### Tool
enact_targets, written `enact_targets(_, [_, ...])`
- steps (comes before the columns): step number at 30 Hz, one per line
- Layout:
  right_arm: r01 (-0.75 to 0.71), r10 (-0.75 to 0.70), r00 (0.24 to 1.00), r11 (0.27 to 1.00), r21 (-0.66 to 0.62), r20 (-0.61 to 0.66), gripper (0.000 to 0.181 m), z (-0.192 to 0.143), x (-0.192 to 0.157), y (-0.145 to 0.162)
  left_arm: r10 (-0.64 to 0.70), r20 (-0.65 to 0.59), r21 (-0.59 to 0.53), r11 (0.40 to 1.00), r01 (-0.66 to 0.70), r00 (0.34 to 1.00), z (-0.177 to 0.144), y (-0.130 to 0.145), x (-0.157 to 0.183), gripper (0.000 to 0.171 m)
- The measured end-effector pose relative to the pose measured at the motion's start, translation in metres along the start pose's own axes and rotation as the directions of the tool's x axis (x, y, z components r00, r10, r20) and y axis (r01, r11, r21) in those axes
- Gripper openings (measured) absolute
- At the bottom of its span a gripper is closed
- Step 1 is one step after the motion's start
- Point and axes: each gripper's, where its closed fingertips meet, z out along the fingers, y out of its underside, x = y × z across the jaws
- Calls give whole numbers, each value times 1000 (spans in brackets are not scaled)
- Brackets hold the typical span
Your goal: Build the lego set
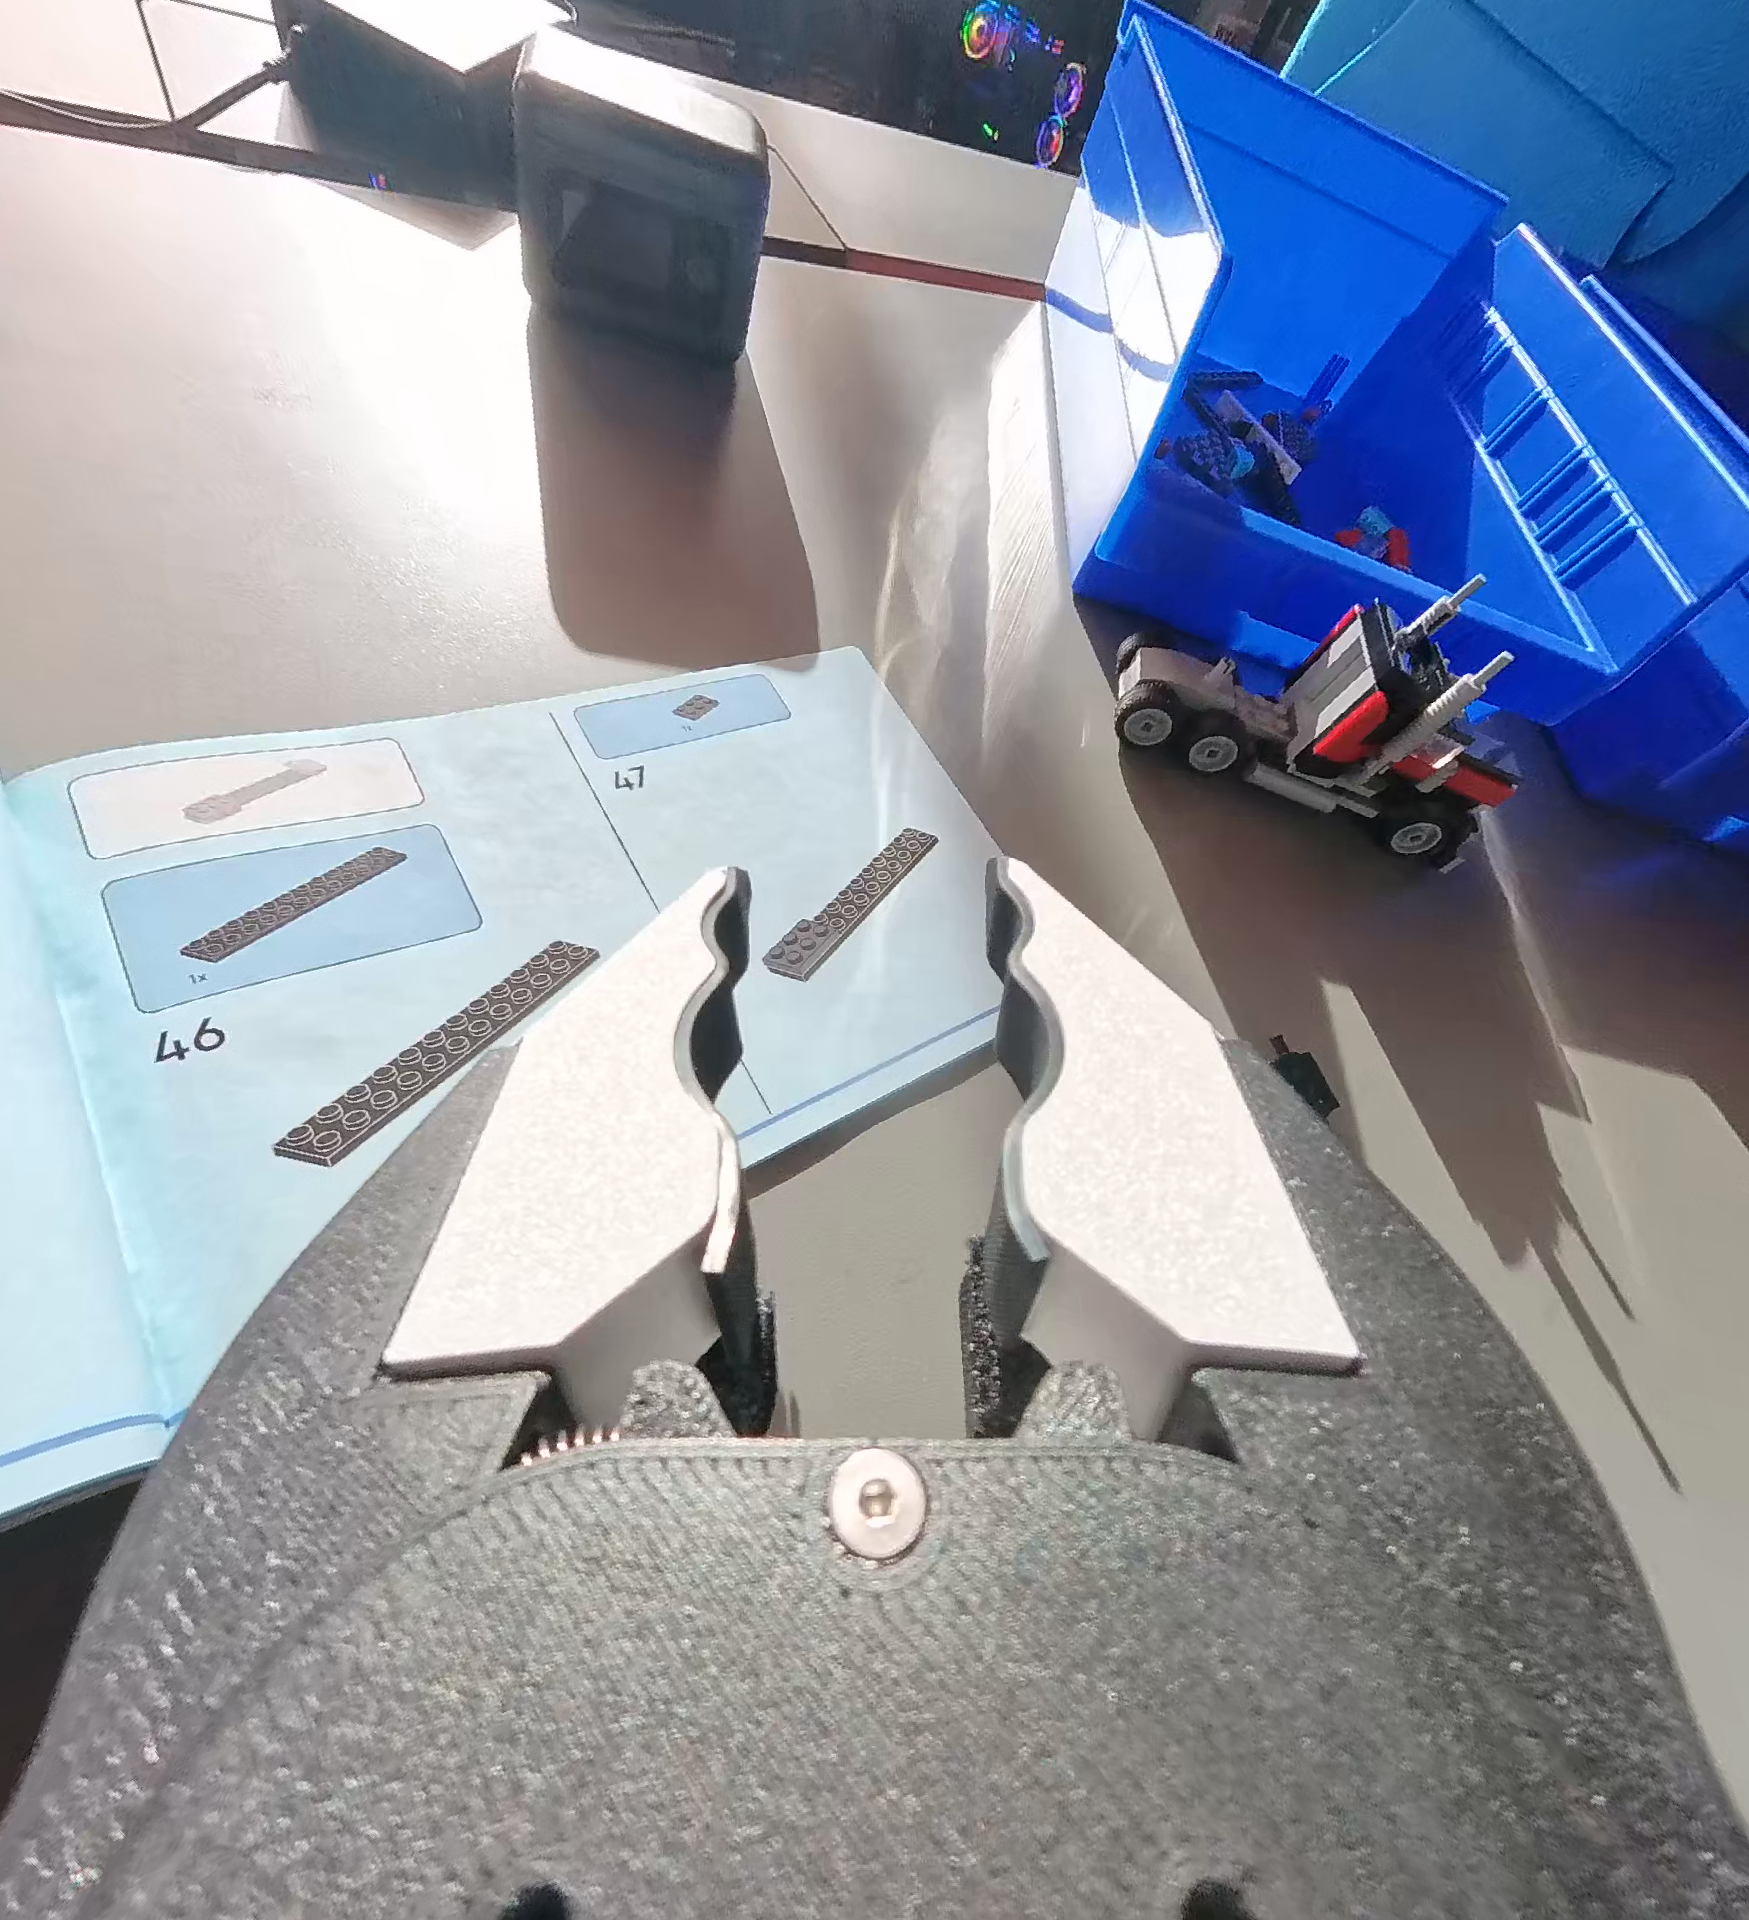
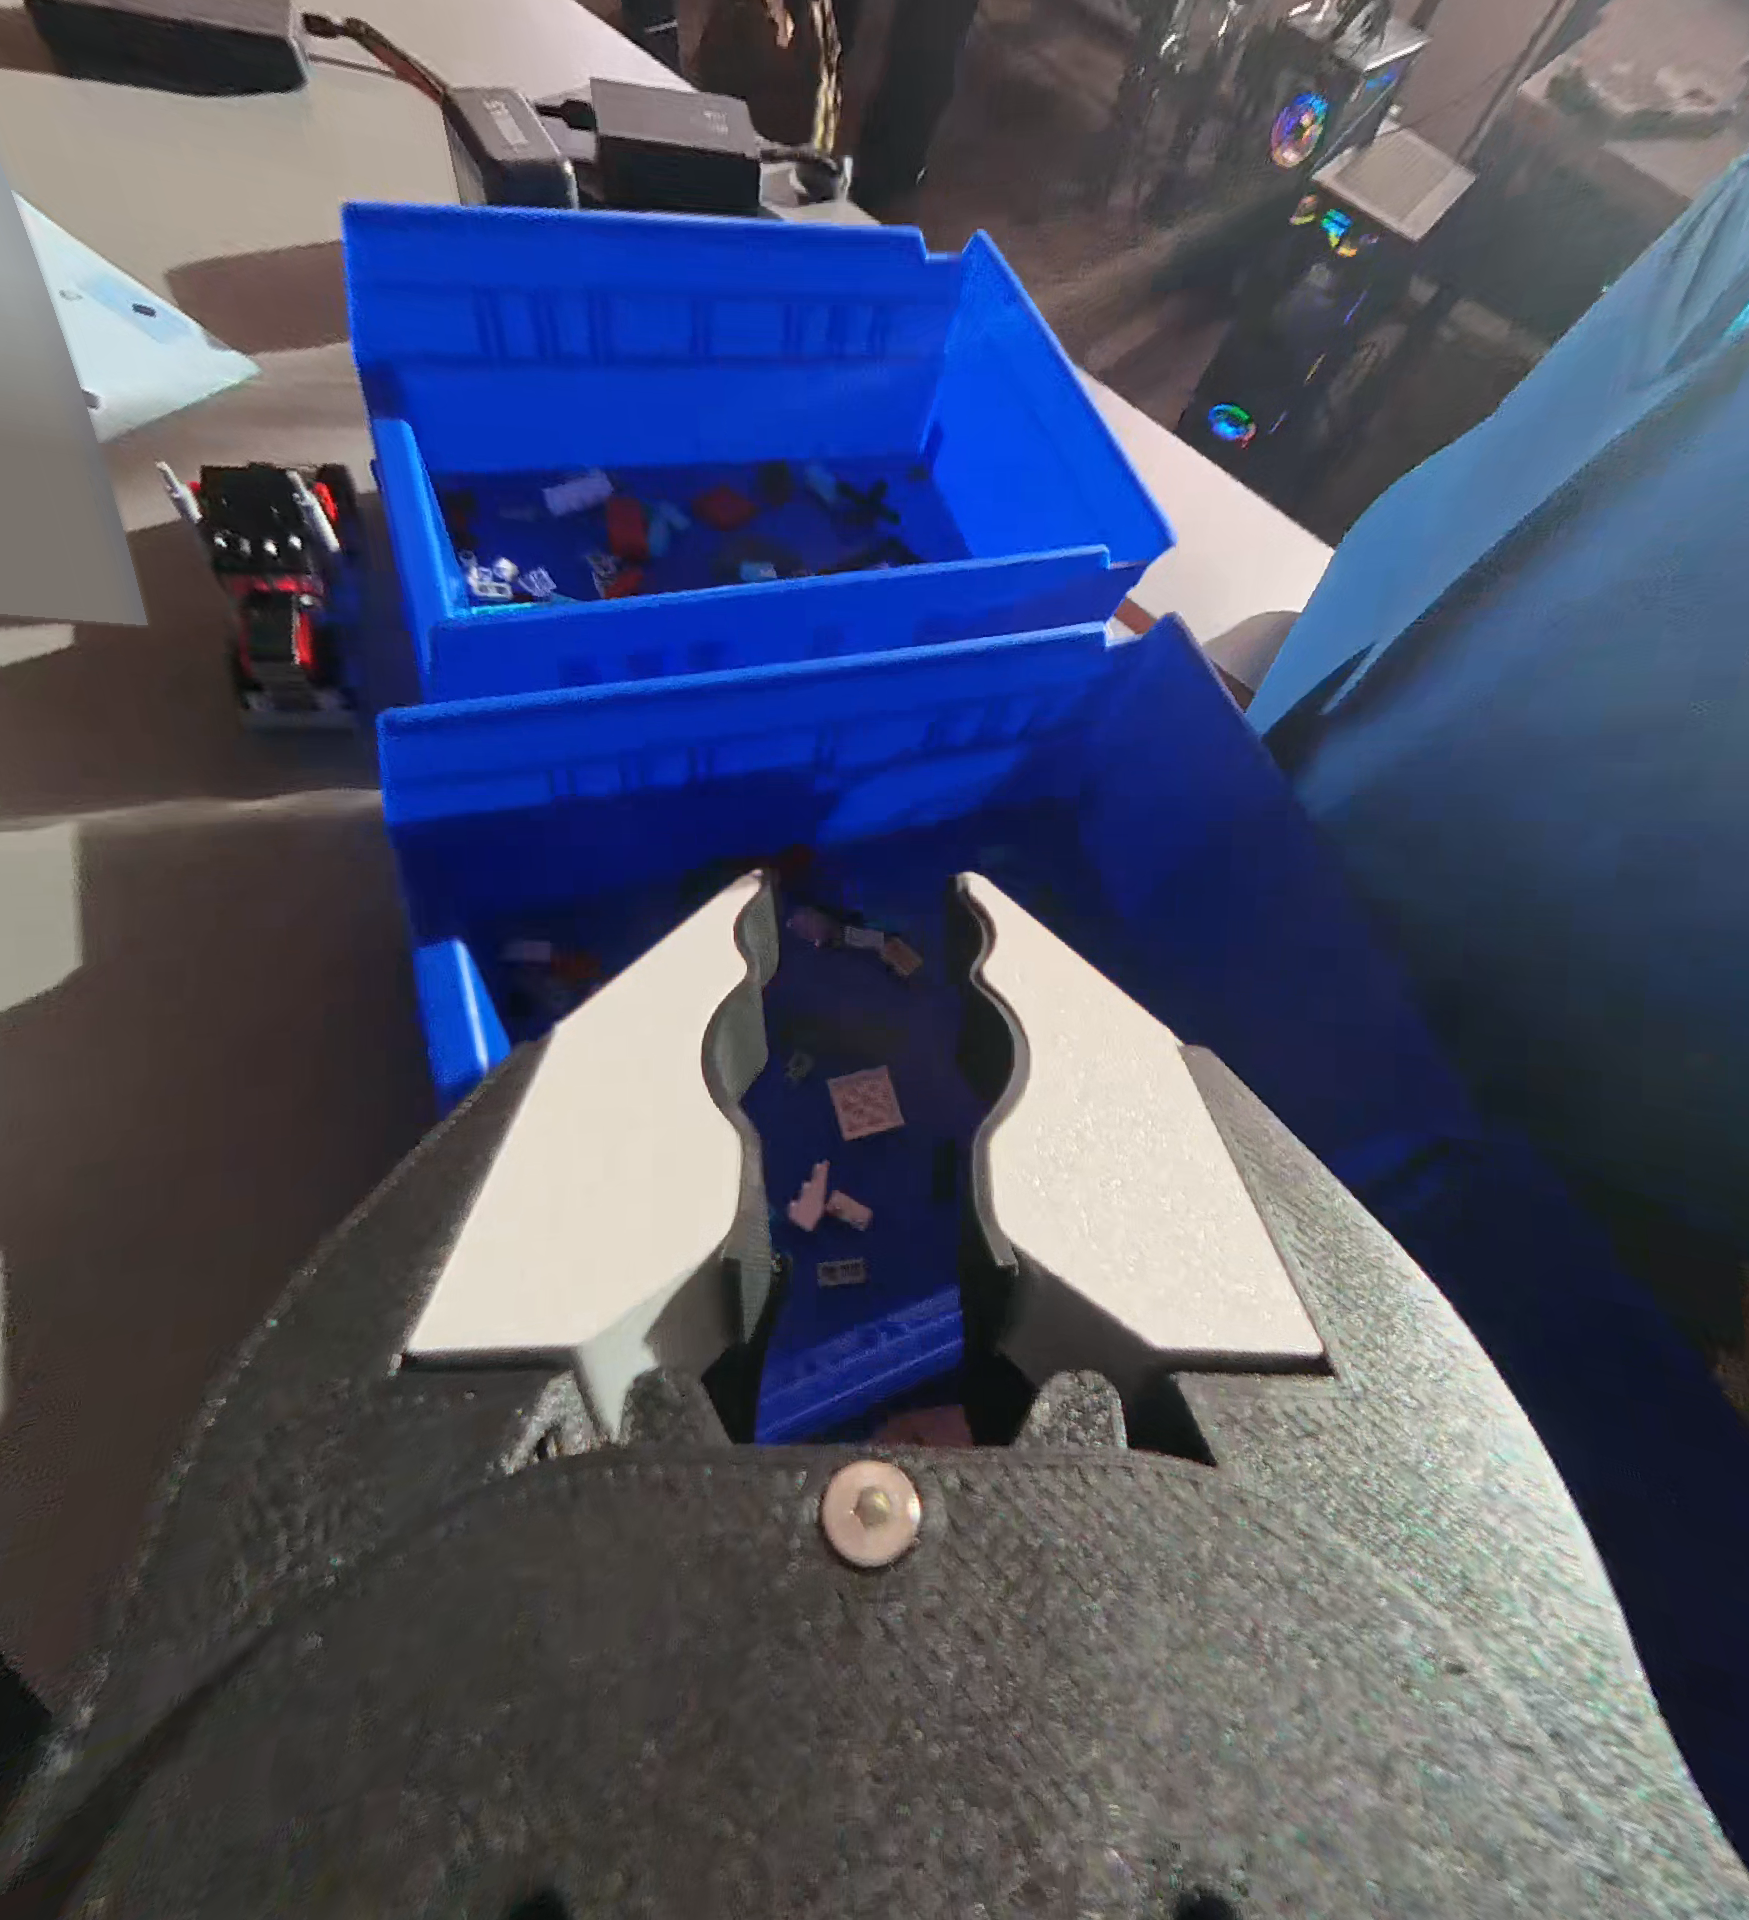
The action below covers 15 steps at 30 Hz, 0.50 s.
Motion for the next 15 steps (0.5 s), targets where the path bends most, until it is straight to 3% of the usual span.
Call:
enact_targets(5, [50, -46, 997, 996, -77, 62, 37, 19, 26, 19, -10, 4, 10, 1000, 10, 1000, -1, -1, -2, 47])
enact_targets(15, [68, -61, 994, 994, -85, 87, 37, 35, 54, 33, 24, 29, -44, 999, -22, 999, 5, 5, -1, 47])
